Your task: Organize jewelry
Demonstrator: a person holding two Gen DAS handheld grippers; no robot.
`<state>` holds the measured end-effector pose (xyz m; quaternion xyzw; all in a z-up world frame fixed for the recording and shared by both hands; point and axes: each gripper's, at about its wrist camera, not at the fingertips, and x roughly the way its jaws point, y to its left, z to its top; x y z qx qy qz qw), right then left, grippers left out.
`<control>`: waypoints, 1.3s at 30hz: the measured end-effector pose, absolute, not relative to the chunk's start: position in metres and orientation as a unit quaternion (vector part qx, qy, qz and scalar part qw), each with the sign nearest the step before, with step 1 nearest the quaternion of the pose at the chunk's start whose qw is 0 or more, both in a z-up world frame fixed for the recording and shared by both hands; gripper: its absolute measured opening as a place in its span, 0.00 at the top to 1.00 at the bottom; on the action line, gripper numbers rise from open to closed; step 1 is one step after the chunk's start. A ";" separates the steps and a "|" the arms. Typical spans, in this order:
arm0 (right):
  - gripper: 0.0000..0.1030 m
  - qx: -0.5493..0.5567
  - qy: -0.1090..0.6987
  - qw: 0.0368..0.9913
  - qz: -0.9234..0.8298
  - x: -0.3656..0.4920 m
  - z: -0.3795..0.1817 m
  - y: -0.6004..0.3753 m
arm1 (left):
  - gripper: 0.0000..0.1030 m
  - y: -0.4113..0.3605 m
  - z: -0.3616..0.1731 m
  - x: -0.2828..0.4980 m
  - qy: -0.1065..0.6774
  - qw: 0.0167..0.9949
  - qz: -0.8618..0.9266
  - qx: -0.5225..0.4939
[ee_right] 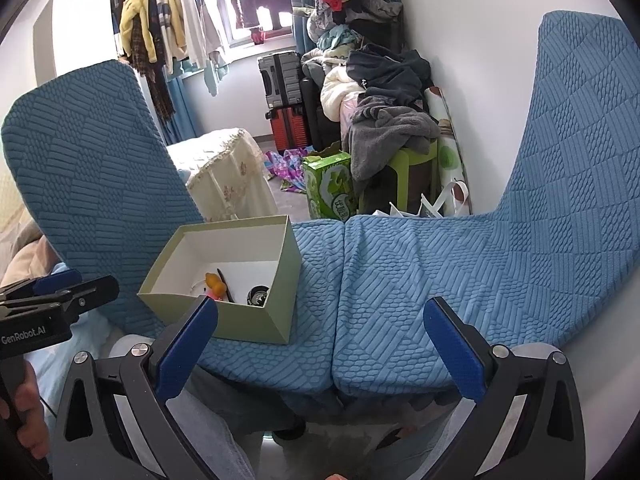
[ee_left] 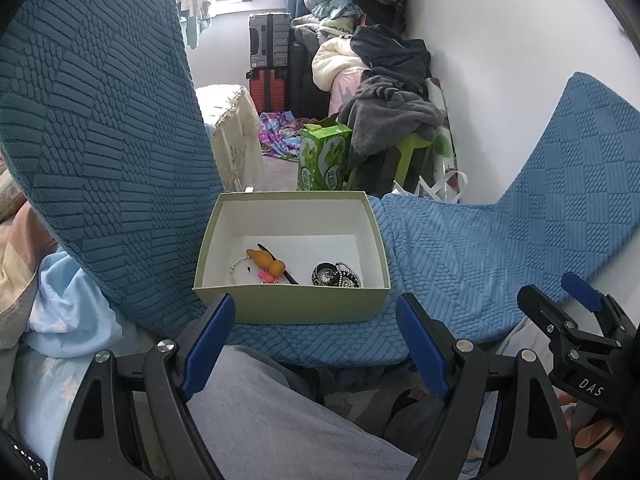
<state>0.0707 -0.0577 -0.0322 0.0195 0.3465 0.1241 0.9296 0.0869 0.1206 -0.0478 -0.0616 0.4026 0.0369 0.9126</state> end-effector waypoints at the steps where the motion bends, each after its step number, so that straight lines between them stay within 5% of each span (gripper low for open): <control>1: 0.00 0.020 0.347 0.929 0.124 0.071 -0.032 -0.057 | 0.20 0.121 -0.048 0.087 0.403 0.912 0.039 -0.062; 39: 0.00 0.020 0.348 0.930 0.118 0.070 -0.034 -0.061 | 0.20 0.117 -0.052 0.091 0.406 0.911 0.042 -0.062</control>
